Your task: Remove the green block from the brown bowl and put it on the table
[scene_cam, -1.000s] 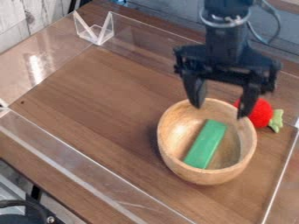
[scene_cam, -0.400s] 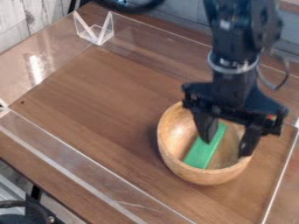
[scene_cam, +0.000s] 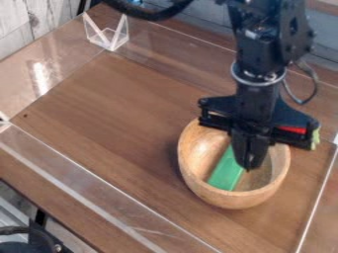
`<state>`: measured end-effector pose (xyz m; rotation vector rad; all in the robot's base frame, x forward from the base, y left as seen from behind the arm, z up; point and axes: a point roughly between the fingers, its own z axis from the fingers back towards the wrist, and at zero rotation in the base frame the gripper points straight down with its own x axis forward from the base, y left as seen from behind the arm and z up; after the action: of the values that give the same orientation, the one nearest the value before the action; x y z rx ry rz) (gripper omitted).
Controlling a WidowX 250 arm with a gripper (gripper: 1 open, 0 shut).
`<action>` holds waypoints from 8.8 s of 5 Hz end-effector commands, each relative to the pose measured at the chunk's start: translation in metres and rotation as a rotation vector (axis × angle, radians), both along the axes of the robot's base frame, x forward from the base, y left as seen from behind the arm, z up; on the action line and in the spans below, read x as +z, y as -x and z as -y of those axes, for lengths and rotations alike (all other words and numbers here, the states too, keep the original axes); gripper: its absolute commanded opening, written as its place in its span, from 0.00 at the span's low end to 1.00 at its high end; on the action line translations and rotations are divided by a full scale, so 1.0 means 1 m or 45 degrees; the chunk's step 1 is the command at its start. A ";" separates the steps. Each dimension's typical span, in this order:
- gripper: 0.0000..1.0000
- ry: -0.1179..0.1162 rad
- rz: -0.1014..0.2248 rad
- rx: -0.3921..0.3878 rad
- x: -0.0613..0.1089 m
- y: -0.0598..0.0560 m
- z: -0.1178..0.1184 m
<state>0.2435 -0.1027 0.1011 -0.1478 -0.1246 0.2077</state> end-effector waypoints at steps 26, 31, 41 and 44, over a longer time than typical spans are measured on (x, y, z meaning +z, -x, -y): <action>0.00 -0.069 -0.106 0.069 -0.070 -0.059 -0.042; 0.00 -0.100 -0.106 0.069 -0.035 -0.053 -0.068; 0.00 -0.111 -0.153 0.040 -0.063 -0.037 -0.047; 0.00 -0.120 -0.180 0.040 -0.053 -0.029 -0.053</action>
<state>0.2658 -0.0508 0.0310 -0.0216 0.0666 0.2390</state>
